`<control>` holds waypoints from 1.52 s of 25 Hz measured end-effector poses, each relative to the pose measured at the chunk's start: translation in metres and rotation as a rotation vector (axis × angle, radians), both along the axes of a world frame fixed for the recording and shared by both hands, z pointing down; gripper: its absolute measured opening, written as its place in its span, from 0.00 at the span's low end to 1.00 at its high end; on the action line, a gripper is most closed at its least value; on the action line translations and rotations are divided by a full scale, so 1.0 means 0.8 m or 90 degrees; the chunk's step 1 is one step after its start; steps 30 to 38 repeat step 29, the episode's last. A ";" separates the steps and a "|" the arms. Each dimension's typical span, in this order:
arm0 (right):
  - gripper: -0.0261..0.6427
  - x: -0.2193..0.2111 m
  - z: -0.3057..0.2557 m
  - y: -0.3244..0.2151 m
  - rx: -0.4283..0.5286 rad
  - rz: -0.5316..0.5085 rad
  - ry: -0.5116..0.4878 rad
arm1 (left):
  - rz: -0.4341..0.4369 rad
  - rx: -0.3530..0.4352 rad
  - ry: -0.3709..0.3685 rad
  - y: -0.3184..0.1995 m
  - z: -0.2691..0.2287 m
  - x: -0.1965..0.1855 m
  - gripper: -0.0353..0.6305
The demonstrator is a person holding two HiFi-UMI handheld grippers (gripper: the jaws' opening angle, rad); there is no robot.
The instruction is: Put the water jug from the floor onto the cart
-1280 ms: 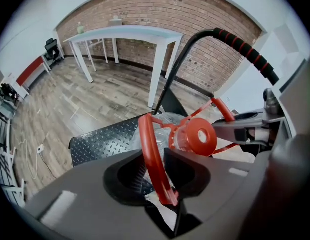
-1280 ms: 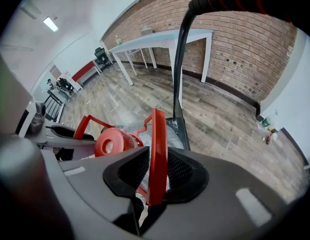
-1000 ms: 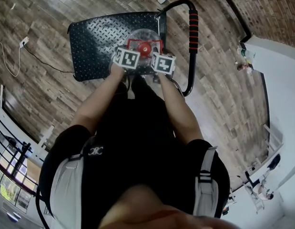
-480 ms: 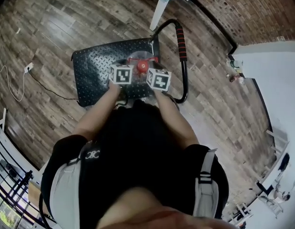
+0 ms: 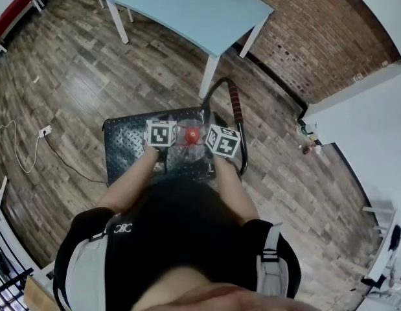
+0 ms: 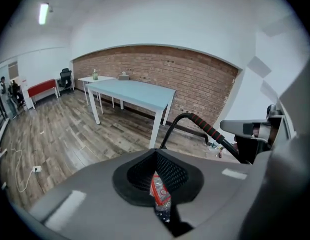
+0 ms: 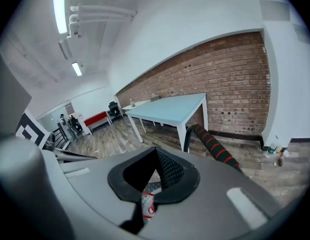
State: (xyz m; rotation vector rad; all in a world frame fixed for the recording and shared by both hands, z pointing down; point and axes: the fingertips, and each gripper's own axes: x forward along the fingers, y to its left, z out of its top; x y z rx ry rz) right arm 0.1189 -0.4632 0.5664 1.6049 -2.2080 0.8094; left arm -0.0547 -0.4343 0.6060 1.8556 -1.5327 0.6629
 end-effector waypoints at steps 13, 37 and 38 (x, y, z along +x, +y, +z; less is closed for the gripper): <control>0.06 -0.036 -0.014 0.008 0.012 -0.051 -0.015 | 0.023 0.024 -0.006 -0.008 -0.023 0.011 0.05; 0.06 -0.023 0.016 0.011 -0.019 -0.037 -0.023 | 0.028 -0.023 -0.008 0.003 0.007 0.017 0.05; 0.06 -0.023 0.016 0.011 -0.019 -0.037 -0.023 | 0.028 -0.023 -0.008 0.003 0.007 0.017 0.05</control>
